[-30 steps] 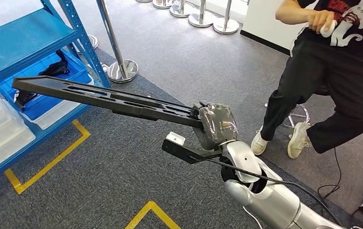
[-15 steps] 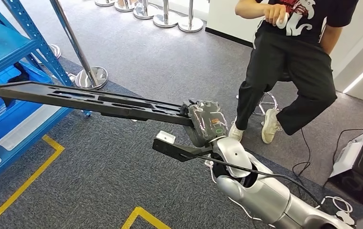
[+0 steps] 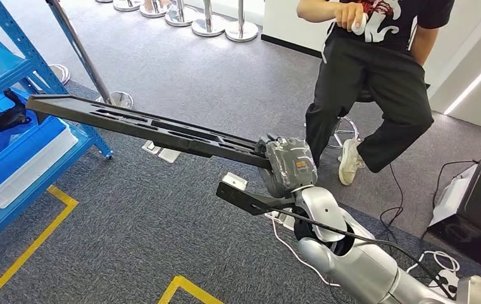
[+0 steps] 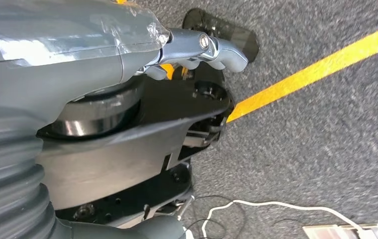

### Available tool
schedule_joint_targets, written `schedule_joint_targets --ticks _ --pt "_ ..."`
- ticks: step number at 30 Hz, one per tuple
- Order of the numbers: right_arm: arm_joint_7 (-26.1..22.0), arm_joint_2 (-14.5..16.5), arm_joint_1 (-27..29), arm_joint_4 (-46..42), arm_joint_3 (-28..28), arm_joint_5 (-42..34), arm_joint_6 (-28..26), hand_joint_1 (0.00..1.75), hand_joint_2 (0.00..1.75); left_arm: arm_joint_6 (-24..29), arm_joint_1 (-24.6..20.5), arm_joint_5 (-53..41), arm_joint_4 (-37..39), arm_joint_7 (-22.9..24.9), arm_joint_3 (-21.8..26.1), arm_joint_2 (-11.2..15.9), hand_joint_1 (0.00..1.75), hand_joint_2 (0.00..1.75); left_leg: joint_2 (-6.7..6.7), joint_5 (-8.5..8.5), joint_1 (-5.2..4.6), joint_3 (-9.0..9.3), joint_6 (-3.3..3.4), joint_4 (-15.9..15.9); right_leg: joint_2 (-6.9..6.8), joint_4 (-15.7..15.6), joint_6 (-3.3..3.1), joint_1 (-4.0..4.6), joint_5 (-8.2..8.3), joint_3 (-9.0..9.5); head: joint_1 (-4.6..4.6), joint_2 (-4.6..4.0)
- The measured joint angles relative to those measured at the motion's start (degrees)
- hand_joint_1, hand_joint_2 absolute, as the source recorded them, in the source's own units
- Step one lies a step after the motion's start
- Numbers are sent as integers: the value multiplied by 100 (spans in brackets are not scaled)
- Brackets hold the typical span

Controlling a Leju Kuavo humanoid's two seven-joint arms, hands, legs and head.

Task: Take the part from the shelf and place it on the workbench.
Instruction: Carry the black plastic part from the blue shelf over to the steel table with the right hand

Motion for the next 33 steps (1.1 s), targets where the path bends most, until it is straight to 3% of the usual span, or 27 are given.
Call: schedule_joint_targets --ticks 2,5,6,7,8,10,12,14,16,18,20,21,22,23,25,27,29,31,33 --pt "9 -12 3 -10 -17 8 -1 175 175 -37 -9 -1 0 15 -1 1 0 175 -101 -222 20 -94 -51 295 65 -37 -80 -22 31 10 -47 0" --pt "6 -17 43 -15 -27 11 2 175 175 -84 -9 0 1 17 -1 2 0 175 -265 -758 20 -557 -70 1371 176 -39 -140 -8 41 10 -178 0" --pt "5 -17 63 -15 -27 6 3 175 175 -103 -6 1 1 15 -1 4 0 175 -283 -810 17 -663 -68 1602 222 -32 -145 1 41 8 -205 0" --pt "5 -18 77 -15 -27 2 3 175 175 -121 -5 2 1 12 -1 7 0 175 -293 -744 13 -673 -59 1622 274 -22 -145 6 41 7 -224 0" --pt "4 -17 85 -15 -27 -1 3 175 175 -136 -5 3 1 9 -1 10 0 175 -305 -572 12 -575 -42 1405 327 -9 -145 9 40 8 -245 0" --pt "3 -16 87 -15 -27 -3 2 175 175 -154 -8 3 1 6 -2 20 0 175 -433 -170 14 -244 10 643 427 23 -132 18 35 -3 -291 0" --pt "0 -16 87 -15 -27 -4 1 175 175 -165 -13 3 1 4 -3 27 0 175 -559 -8 18 -62 41 145 511 55 -94 23 40 -47 -304 0" --pt "-1 -17 88 -16 -27 -5 -1 175 175 -168 -16 3 1 2 -3 29 0 175 -543 -9 11 -57 64 59 583 54 -27 8 67 -86 -286 0" --pt "-4 -25 86 -16 -33 -4 -3 175 175 -167 -25 7 1 3 -3 31 0 175 -465 34 28 -47 123 11 535 119 40 -4 18 -126 -264 0" --pt "-12 -31 72 -16 -43 3 -7 175 175 -168 -34 22 1 4 -3 33 0 175 -386 70 46 -37 176 -36 338 543 93 -12 -247 -315 -196 0" --pt "-20 -30 59 -15 -46 10 -5 175 175 -168 -25 43 1 5 -3 34 0 175 -318 75 40 -41 190 -40 189 1267 138 -34 -583 -643 -124 0" --pt "-22 -29 57 -15 -46 11 -4 175 175 -169 -18 50 1 6 -3 36 0 175 -280 74 39 -43 190 -39 161 1530 153 -47 -658 -760 -101 0" --pt "-24 -30 52 -15 -48 12 -3 175 175 -171 -14 54 1 6 -3 38 0 175 -243 72 39 -43 188 -38 142 1606 162 -57 -632 -786 -75 0" --pt "-24 -30 42 -15 -51 12 -2 175 175 -175 -12 55 1 6 -3 39 0 175 -210 68 40 -41 182 -37 123 1458 163 -63 -508 -703 -47 0" --pt "-25 -31 1 -15 -58 13 -2 175 175 -187 -13 56 1 6 -3 40 0 175 -151 49 36 -25 152 -35 8 699 141 -54 -159 -305 18 0" --pt "-26 -25 -47 -16 -60 11 -4 175 175 -204 -13 56 1 5 -3 41 0 175 -100 32 9 -19 100 -22 -103 126 85 -10 -6 -29 57 0" --pt "-14 -22 -56 -16 -61 3 -9 175 175 -227 -12 56 1 4 -3 42 0 175 -45 26 -13 -12 40 -22 -84 30 22 36 -19 -5 32 0" --pt "0 -24 -48 -15 -62 -5 -18 175 175 -244 -14 59 1 4 -3 44 0 175 -38 -35 4 -9 -26 23 -17 2 -56 26 0 -2 -1 0" --pt "2 -20 -52 -15 -62 -6 -38 175 175 -256 -15 67 1 5 -3 48 0 175 -147 -298 23 -147 -67 410 44 -30 -140 4 25 10 -56 0"
